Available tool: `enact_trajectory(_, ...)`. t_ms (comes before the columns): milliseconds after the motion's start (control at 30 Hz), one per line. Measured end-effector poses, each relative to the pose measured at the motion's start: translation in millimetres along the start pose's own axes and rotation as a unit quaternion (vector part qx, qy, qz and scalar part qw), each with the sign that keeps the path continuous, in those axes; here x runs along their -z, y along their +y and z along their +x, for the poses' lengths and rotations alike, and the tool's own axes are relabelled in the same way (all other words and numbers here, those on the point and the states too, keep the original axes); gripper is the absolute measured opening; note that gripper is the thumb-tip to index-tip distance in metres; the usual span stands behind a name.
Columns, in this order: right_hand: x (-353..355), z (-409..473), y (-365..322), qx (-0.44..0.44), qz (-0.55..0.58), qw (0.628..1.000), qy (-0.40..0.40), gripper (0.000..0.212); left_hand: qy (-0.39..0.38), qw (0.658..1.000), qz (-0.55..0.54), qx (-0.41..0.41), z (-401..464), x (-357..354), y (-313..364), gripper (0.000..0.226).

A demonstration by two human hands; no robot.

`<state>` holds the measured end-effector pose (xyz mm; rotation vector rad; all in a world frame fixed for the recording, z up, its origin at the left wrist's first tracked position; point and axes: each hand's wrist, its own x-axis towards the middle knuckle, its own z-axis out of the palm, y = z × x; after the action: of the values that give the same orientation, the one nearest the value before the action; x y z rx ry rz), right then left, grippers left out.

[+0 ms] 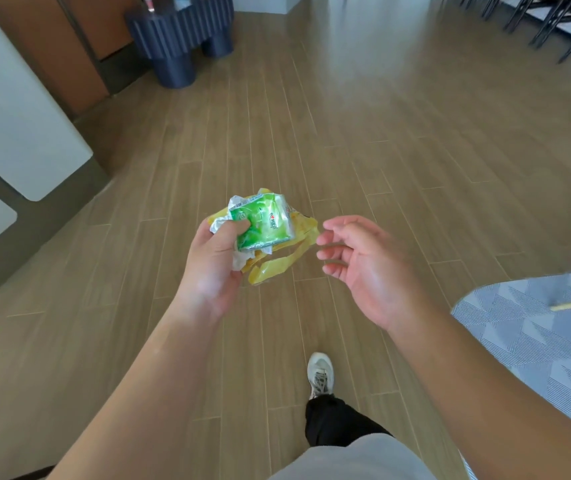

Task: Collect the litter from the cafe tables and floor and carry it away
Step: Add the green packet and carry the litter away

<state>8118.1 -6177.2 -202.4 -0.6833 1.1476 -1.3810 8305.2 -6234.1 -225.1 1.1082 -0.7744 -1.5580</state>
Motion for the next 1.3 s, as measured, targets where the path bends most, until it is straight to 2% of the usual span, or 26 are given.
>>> enact_trajectory(267,-8.6,157.7,-37.1,-0.007,-0.006,1.0,-0.022,0.008,0.021,1.0,0.011,-0.015,138.8,-34.7,35.4,0.033)
enact_trajectory(400,-12.4,232.3,-67.7,-0.006,-0.003,0.999,-0.041,0.021,0.025,0.999,0.015,-0.033,203.7,-60.8,60.0,0.035)
enact_trajectory(500,-16.7,278.3,-83.3,0.006,-0.006,0.999,-0.052,0.01,0.026,0.999,0.017,-0.044,243.6,-74.5,70.5,0.033)
enact_trajectory(567,-20.0,302.9,-91.3,0.008,-0.002,0.999,-0.049,0.01,0.025,0.998,0.021,-0.046,265.2,-79.9,75.2,0.034)
enact_trajectory(1000,-47.4,458.8,-101.7,-0.019,-0.01,0.999,-0.048,0.009,0.041,0.998,-0.007,-0.037,422.6,-87.4,99.1,0.033)
enact_trajectory(1133,-66.8,526.7,-100.1,-0.024,-0.015,0.999,-0.038,0.009,0.039,0.999,-0.018,-0.023,495.8,-81.3,106.3,0.023)
enact_trajectory(1300,-105.1,627.7,-105.0,-0.041,-0.029,0.999,-0.017,0.01,0.047,0.999,-0.021,-0.003,600.8,-72.7,133.3,0.032)
